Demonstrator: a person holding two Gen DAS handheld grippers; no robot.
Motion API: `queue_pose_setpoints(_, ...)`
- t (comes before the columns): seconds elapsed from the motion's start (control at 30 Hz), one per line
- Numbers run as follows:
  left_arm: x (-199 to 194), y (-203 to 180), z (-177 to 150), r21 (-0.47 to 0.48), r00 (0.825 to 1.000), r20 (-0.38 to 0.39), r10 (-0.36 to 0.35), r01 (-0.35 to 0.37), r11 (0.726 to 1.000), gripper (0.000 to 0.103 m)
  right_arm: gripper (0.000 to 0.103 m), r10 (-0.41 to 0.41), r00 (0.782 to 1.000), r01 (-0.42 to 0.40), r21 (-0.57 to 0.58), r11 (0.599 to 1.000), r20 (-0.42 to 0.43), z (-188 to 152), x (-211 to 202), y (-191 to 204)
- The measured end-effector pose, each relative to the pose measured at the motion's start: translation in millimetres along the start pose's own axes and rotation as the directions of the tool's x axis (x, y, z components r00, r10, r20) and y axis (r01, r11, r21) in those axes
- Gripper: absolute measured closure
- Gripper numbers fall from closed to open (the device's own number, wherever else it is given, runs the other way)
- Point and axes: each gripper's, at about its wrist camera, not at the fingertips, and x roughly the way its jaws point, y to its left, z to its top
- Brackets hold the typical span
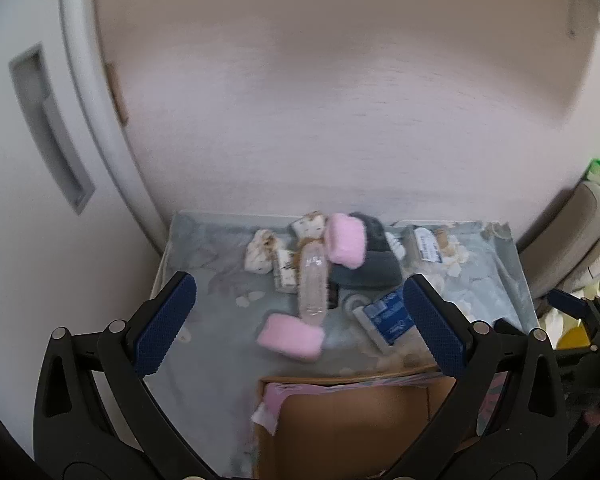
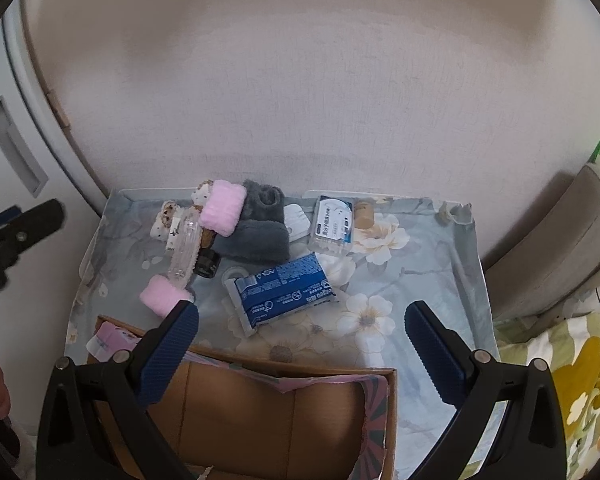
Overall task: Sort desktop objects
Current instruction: 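Grasp the white plush toy with the left gripper while the right grasps the floss-pick box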
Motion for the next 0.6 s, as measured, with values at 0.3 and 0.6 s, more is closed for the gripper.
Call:
queue_pose_setpoints(0.3, 61.7, 59.9, 0.7, -0.003, 0.995, -0.096, -0.012, 0.012, 1.0, 0.0, 0.0, 0.064, 0.996, -0.061, 0.052, 0.997, -0.067, 28.6, 45.9, -40.9)
queue_pose_setpoints(0.6, 172.1, 73.3, 8.3, 0.028, 0.972, -0.207, -0.116, 0.124, 0.992, 0.004, 0.002, 0.147, 0.971, -0.115, 0.168, 0.979, -0.19, 54.9, 152.6, -69.6)
